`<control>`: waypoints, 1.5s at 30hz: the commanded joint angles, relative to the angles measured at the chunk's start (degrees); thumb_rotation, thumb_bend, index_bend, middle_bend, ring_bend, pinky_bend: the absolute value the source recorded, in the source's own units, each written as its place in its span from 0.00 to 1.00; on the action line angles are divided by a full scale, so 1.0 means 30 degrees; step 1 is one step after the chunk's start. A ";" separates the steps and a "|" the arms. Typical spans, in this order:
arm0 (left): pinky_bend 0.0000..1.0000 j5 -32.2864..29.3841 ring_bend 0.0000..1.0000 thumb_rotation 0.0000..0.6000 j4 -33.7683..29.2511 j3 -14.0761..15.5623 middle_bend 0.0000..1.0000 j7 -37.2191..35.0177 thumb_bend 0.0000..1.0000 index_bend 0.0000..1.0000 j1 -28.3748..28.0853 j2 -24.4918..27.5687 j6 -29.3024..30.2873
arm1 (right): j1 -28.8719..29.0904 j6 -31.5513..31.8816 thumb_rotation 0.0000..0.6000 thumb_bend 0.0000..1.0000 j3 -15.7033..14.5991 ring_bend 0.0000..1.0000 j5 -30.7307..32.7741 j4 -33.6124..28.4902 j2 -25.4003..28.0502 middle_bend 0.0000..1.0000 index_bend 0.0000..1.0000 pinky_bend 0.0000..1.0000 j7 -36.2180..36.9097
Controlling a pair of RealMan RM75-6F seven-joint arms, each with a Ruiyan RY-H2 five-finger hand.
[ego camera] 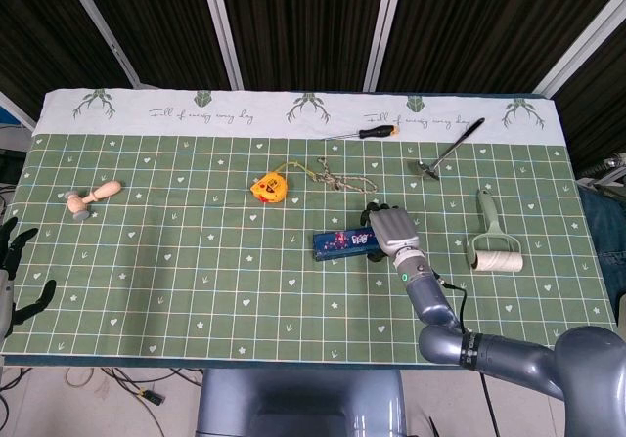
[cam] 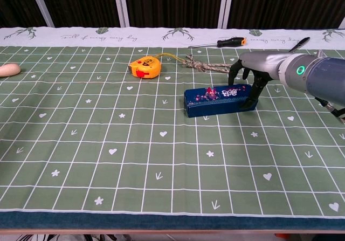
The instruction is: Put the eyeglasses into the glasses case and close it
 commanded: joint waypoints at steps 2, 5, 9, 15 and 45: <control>0.00 -0.0004 0.00 1.00 -0.0005 -0.0010 0.00 -0.0031 0.31 0.15 0.0002 0.0007 0.0009 | 0.0029 -0.0092 1.00 0.29 0.0036 0.23 0.0082 0.0236 -0.0102 0.21 0.42 0.31 0.0081; 0.00 0.0001 0.00 1.00 0.0012 -0.0006 0.00 -0.0053 0.31 0.15 0.0006 0.0008 0.0011 | 0.0028 -0.0059 1.00 0.32 0.0046 0.24 0.0062 0.0261 -0.0109 0.21 0.45 0.31 0.0094; 0.00 0.0010 0.00 1.00 -0.0016 -0.0006 0.00 -0.0021 0.31 0.15 -0.0005 0.0011 0.0006 | 0.0030 -0.0022 1.00 0.34 0.0053 0.24 0.0063 0.0241 -0.0090 0.21 0.49 0.31 0.0075; 0.00 0.0032 0.00 1.00 0.0000 -0.0004 0.00 -0.0050 0.31 0.15 0.0006 0.0004 0.0038 | 0.0042 0.0001 1.00 0.35 0.0025 0.24 0.0145 0.0176 -0.0052 0.21 0.50 0.31 -0.0026; 0.00 0.0184 0.00 1.00 0.0056 -0.0014 0.00 0.1285 0.31 0.13 0.0033 -0.0070 0.0433 | -1.1573 1.4943 1.00 0.11 -0.6535 0.16 -1.3513 -0.9077 0.8895 0.08 0.10 0.26 0.5169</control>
